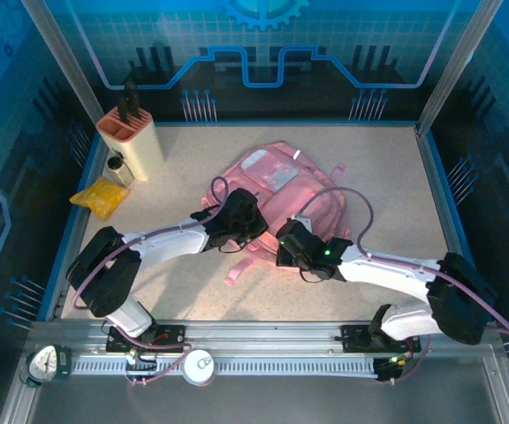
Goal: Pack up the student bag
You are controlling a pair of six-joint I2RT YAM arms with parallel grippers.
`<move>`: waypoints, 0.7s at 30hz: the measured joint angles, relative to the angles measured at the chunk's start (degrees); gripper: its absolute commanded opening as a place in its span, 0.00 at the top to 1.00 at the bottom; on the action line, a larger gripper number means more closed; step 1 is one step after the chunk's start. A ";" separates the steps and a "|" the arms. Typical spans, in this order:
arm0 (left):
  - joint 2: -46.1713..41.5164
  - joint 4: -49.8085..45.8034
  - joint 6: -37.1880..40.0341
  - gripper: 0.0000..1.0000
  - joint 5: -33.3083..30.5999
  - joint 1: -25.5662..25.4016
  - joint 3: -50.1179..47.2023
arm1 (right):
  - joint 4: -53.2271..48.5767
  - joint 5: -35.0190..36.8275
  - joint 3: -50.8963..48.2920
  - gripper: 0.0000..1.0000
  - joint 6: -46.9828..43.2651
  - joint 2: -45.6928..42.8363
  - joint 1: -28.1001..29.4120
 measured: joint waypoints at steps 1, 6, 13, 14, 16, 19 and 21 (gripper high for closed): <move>-0.20 -0.02 0.57 1.00 0.83 0.46 -0.02 | -0.68 0.39 -0.33 1.00 -1.03 -1.25 -0.07; -0.98 -1.11 3.43 1.00 1.60 1.44 -0.02 | -4.17 1.53 -0.33 1.00 -6.32 -4.22 -2.69; -1.31 -4.42 7.13 1.00 1.11 3.74 0.15 | -5.22 -0.83 -0.98 0.99 -14.82 -1.36 -7.85; -1.29 -4.52 7.32 1.00 1.11 3.72 0.20 | -5.14 -1.31 -0.68 0.96 -15.67 -0.33 -7.85; -1.29 -4.76 7.76 1.00 1.11 3.72 0.37 | -4.52 -2.16 -0.37 0.80 -17.59 0.61 -7.69; -1.29 -4.85 8.00 1.00 1.11 3.72 0.42 | -1.99 -4.76 -0.37 0.67 -20.79 0.44 -6.27; -1.31 -4.90 7.89 1.00 1.11 3.72 0.46 | -0.26 -7.02 -0.37 0.64 -21.94 0.44 -6.01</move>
